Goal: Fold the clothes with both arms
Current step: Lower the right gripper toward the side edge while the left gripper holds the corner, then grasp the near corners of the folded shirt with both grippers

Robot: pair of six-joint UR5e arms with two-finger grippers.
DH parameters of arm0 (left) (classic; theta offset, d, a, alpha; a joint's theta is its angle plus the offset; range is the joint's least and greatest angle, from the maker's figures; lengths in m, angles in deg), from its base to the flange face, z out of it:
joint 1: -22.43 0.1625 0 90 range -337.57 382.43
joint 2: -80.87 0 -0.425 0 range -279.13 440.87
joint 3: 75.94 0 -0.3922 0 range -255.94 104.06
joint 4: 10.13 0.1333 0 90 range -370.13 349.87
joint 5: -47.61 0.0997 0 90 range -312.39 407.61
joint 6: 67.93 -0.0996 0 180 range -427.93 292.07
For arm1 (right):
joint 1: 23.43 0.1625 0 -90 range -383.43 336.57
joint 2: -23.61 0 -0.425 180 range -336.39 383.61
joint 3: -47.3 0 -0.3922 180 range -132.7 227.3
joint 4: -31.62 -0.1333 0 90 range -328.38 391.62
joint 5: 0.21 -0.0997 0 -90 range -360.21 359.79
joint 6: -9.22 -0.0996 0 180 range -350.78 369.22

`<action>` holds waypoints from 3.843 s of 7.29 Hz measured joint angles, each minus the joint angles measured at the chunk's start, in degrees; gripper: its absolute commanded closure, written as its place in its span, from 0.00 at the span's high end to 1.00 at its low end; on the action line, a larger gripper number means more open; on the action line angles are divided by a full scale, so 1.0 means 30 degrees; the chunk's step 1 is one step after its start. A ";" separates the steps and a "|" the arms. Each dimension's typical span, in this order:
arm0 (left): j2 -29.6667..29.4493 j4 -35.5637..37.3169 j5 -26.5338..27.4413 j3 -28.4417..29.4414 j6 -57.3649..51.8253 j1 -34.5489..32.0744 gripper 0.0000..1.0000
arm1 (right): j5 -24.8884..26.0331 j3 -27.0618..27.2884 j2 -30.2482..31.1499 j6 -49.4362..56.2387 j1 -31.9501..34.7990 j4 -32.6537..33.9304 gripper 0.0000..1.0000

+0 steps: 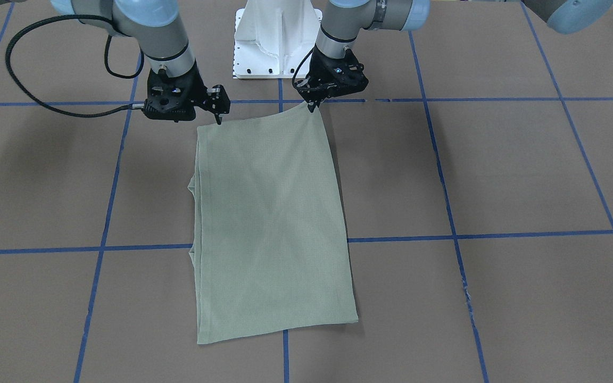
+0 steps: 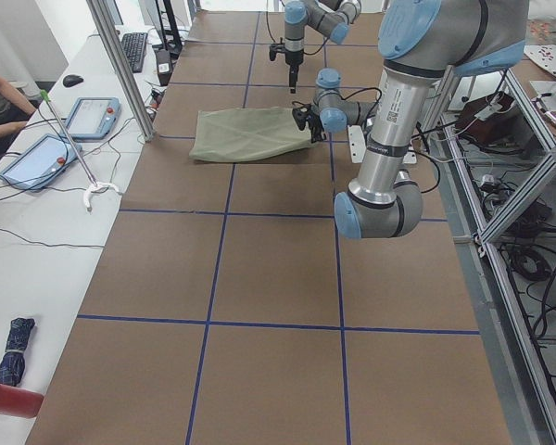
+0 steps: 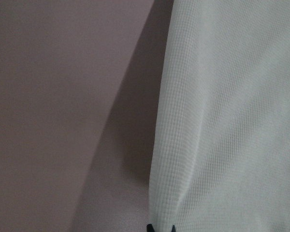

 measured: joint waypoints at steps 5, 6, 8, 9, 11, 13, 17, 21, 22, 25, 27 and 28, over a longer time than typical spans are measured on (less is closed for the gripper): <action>-0.0018 -0.0001 -0.0041 0.0170 -0.0029 0.0145 0.00 | 0.1981 -0.0688 0.0454 -0.7859 -0.2868 -0.1412 1.00; -0.0026 -0.0013 -0.0036 0.0194 -0.0023 0.0153 0.00 | 0.2105 -0.0851 0.0455 -0.9363 -0.2955 -0.1473 1.00; -0.0053 -0.0030 -0.0026 0.0222 -0.0015 0.0156 0.00 | 0.2282 -0.1346 0.0551 -1.0980 -0.3003 -0.1555 1.00; -0.0069 -0.0035 -0.0020 0.0230 -0.0010 0.0166 0.00 | 0.2382 -0.1573 0.0711 -1.1174 -0.3035 -0.1791 1.00; -0.0107 -0.0027 -0.0011 0.0231 -0.0007 0.0261 0.00 | 0.2457 -0.2075 0.0880 -1.1276 -0.3104 -0.2384 1.00; -0.0121 -0.0006 -0.0004 0.0231 -0.0019 0.0277 0.00 | 0.2515 -0.2425 0.0874 -1.1291 -0.3267 -0.2538 1.00; -0.0072 -0.0031 0.0023 0.0263 -0.0012 0.0324 0.00 | 0.2791 -0.2863 0.0710 -1.1282 -0.3630 -0.2561 0.98; -0.0115 0.0001 0.0026 0.0190 -0.0007 0.0360 0.00 | 0.2770 -0.2878 0.0723 -1.1224 -0.3651 -0.2565 0.57; -0.0121 0.0003 0.0027 0.0181 -0.0007 0.0361 0.00 | 0.2755 -0.2878 0.0723 -1.1216 -0.3676 -0.2562 0.45; -0.0142 0.0031 0.0035 0.0149 -0.0006 0.0382 0.00 | 0.2748 -0.2870 0.0665 -1.1218 -0.3707 -0.2562 0.00; -0.0151 0.0015 0.0052 0.0172 -0.0006 0.0390 0.00 | 0.2786 -0.2779 0.0454 -1.1382 -0.3672 -0.2587 0.00; -0.0162 0.0009 0.0055 0.0172 -0.0006 0.0391 0.00 | 0.2811 -0.2577 0.0395 -1.1465 -0.3604 -0.2589 0.00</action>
